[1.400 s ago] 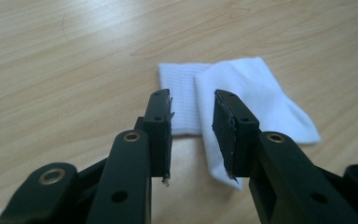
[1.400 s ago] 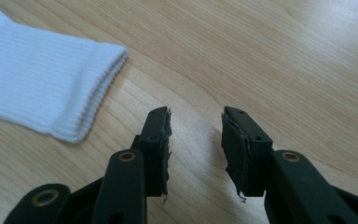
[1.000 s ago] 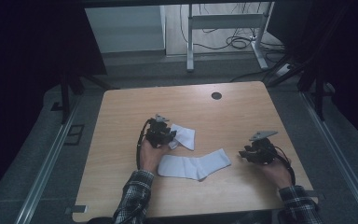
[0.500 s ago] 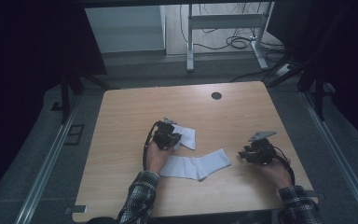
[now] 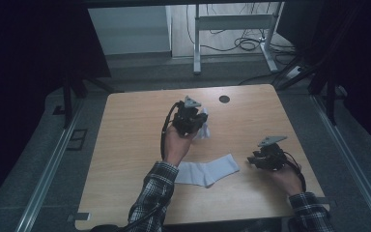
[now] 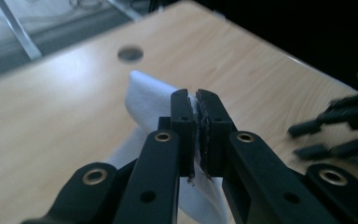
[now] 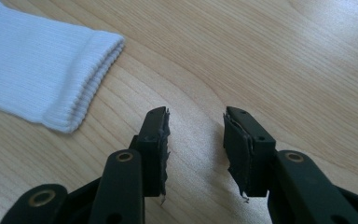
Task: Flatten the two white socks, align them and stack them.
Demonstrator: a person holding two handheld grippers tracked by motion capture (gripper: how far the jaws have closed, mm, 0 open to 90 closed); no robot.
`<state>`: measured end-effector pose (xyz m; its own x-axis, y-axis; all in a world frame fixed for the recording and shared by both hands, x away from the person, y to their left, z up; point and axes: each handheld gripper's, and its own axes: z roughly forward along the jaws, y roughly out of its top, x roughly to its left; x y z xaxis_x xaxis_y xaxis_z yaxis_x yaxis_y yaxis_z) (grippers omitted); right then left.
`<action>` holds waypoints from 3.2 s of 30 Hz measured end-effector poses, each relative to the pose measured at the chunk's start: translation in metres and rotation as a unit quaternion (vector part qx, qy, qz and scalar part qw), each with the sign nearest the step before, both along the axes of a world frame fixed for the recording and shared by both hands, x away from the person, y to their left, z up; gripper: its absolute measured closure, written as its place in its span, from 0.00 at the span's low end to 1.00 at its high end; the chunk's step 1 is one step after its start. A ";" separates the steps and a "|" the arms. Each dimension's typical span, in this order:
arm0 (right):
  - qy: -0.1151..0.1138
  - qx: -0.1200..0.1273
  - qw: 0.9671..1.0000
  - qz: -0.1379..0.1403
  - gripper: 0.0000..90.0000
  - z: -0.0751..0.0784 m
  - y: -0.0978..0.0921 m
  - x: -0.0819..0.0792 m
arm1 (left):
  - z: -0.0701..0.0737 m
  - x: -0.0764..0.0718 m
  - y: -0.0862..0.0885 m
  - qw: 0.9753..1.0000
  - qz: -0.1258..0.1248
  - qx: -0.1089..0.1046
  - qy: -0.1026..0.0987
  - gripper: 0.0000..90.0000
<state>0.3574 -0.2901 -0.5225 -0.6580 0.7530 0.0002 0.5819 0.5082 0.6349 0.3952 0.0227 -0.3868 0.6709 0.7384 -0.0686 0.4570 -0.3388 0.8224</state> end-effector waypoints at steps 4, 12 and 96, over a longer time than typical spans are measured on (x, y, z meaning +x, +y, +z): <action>0.001 0.000 1.000 0.003 0.66 0.001 0.000 -0.001 | 0.027 -0.010 0.005 0.999 0.011 0.010 -0.037 0.95; 0.000 -0.005 1.000 0.001 0.66 0.000 0.002 0.000 | -0.031 -0.006 0.029 0.996 0.046 0.082 0.010 0.95; 0.006 0.036 0.999 -0.023 0.72 -0.002 0.096 0.080 | -0.150 0.003 0.137 0.983 0.154 0.060 0.079 0.59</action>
